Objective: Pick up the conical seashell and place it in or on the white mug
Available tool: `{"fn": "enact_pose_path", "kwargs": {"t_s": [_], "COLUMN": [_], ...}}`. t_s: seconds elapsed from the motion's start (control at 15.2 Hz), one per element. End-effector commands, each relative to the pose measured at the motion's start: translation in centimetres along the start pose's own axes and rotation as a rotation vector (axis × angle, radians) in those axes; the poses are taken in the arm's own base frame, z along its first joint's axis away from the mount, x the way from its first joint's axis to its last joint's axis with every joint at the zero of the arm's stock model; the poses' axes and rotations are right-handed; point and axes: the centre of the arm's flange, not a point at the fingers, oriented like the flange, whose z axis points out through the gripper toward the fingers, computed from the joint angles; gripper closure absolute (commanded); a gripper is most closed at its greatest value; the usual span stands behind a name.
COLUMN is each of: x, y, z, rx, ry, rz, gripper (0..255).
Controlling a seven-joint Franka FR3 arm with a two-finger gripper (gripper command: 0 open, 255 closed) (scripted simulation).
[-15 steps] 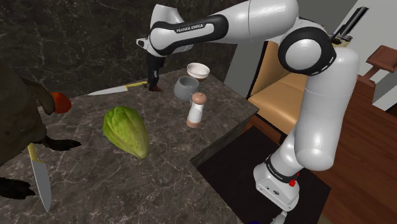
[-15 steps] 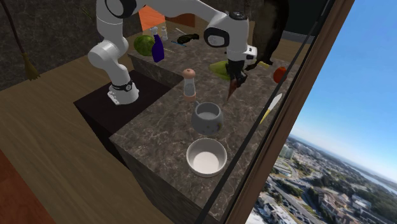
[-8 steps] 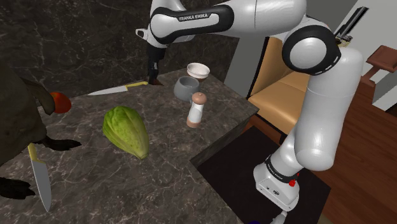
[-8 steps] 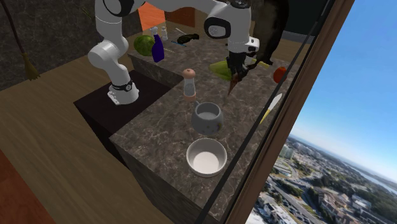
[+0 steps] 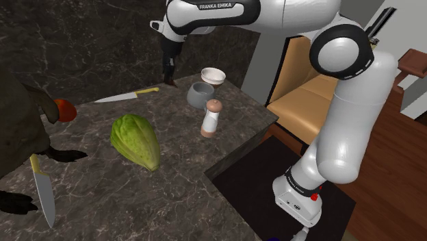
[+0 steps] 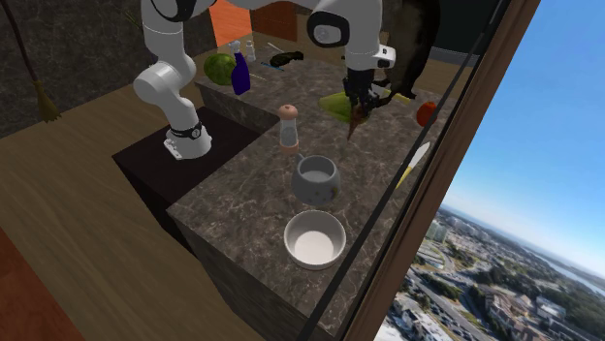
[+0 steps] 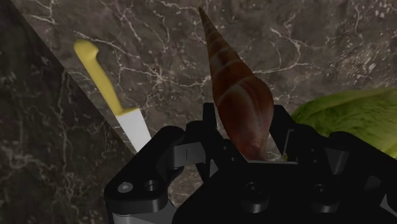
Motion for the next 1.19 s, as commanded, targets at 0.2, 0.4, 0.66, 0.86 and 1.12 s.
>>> {"fn": "enact_pose_path", "kwargs": {"t_s": [0.2,0.4,0.66,0.86,1.12], "x": [-5.9,-9.7,-14.8,-19.0,-19.3], "y": [1.1,1.9,3.0,3.8,3.9], "z": [-1.3,-2.2,-3.3,-4.3,-2.2], "rx": [0.0,0.0,0.0,0.0,0.0], "ry": [0.0,0.0,0.0,0.0,0.0], "rz": [0.0,0.0,0.0,0.0,0.0], "gripper": [255,255,255,255,255]}}
